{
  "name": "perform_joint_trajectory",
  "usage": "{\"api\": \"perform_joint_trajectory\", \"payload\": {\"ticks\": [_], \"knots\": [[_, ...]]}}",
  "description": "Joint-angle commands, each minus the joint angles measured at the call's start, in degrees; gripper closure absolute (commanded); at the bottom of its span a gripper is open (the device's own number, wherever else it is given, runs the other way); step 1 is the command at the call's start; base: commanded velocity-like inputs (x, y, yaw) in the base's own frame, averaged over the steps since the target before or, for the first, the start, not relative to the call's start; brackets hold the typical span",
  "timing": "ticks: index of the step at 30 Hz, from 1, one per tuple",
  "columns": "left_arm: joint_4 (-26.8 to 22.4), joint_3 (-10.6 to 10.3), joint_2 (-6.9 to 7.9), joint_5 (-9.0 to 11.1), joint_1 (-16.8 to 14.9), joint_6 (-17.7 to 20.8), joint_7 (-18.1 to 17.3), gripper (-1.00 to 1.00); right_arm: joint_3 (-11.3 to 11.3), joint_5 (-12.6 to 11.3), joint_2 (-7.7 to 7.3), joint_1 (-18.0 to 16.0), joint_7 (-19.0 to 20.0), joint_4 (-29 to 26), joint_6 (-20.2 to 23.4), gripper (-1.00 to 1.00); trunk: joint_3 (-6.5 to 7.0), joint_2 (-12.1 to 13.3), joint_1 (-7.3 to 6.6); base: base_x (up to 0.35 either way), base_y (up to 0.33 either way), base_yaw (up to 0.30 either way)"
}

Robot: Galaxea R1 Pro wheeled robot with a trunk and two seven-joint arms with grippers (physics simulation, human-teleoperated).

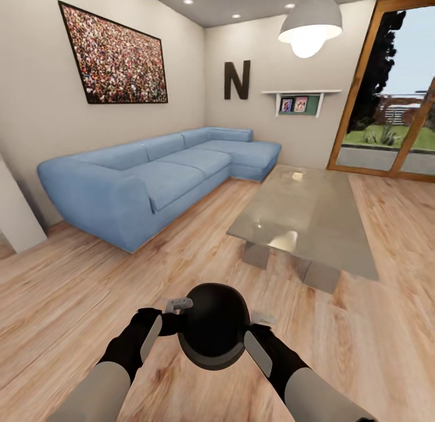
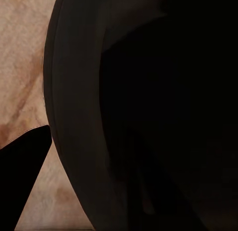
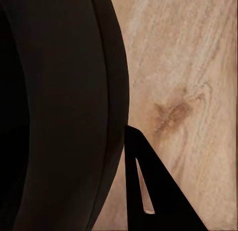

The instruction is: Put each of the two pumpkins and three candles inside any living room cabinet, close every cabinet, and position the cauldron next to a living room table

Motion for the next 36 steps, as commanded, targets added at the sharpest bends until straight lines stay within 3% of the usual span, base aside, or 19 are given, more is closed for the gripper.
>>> {"api": "perform_joint_trajectory", "payload": {"ticks": [1,16,36], "knots": [[-0.1,1.1,0.09,2.3,0.0,0.6,-0.1,1.00,-1.3,0.1,0.00,-0.1,3.7,-1.1,-0.2,1.00,-0.03,0.0,-0.04,-0.188,0.179,-0.287],[-0.1,1.1,0.11,2.3,0.0,0.6,-0.1,1.00,-1.3,0.1,0.00,-0.1,3.7,-1.1,-0.2,1.00,0.35,0.0,-0.04,-0.059,0.140,-0.287],[-0.1,1.1,0.11,2.2,0.0,0.7,-0.1,1.00,-1.3,0.1,0.00,-0.1,3.7,-1.1,-0.2,1.00,0.83,0.0,-0.04,0.001,0.006,-0.272]]}}
